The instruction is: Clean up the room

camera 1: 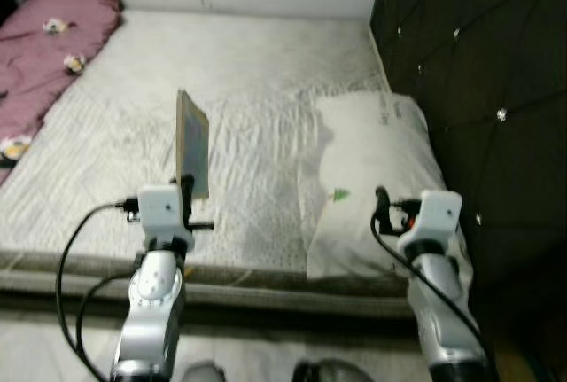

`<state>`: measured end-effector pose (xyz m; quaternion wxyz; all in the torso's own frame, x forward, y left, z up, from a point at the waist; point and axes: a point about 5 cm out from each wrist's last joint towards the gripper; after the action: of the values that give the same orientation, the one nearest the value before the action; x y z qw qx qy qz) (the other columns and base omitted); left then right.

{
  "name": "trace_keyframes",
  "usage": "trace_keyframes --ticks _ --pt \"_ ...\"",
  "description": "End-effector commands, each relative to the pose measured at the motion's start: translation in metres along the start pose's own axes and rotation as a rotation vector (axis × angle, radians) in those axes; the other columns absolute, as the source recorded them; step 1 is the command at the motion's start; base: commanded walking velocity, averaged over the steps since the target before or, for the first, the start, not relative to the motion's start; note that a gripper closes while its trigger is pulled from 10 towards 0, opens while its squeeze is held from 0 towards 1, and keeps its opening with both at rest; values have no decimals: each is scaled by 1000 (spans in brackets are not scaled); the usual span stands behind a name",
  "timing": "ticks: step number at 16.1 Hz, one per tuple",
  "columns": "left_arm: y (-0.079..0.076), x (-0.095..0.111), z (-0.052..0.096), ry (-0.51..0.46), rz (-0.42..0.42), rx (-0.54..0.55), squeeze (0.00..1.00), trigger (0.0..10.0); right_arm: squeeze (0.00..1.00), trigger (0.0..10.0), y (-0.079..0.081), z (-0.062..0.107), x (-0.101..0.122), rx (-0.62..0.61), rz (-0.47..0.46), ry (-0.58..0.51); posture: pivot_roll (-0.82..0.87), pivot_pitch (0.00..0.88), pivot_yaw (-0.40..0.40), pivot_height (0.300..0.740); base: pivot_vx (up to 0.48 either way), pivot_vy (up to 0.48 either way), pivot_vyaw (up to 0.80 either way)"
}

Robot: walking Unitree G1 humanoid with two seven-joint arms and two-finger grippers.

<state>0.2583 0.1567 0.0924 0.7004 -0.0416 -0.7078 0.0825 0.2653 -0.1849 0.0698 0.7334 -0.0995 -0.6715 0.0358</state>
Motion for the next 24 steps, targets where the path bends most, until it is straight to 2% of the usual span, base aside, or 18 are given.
trace_keyframes --ticks 1,8,12,16,19,24 --pt "1 6 -1 -24 6 3 0 10000 0 10000 0 -1 2 8 2 -6 -13 52 -15 740 0 0 0" --pt "-1 4 -2 -7 33 -5 0 10000 0 10000 0 -1 2 9 -7 1 -16 54 -14 740 0 0 0" --pt "-2 4 -2 -3 35 -12 0 10000 0 10000 0 -1 2 12 -7 2 -16 54 -16 740 0 306 0" --pt "-3 3 -2 0 26 -24 0 10000 0 10000 0 -1 1 16 -8 6 -18 54 -16 740 0 0 0" --pt "-4 3 -3 -1 24 -28 0 10000 0 10000 0 -2 0 18 -11 11 -17 53 -16 740 0 0 -735" --pt "-8 5 -1 -10 41 -86 0 10000 0 10000 1 -2 0 21 -8 10 -18 51 -18 740 0 0 0"
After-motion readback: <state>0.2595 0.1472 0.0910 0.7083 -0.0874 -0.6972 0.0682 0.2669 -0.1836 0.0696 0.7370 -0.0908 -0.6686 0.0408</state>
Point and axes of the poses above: a point about 5 cm out from each wrist's last joint towards the gripper, its own z axis pointing back from the gripper into the wrist, its own x axis along the axis of the wrist's last joint, y = z × x, and after that the axes turned 12 degrees about z, right-handed
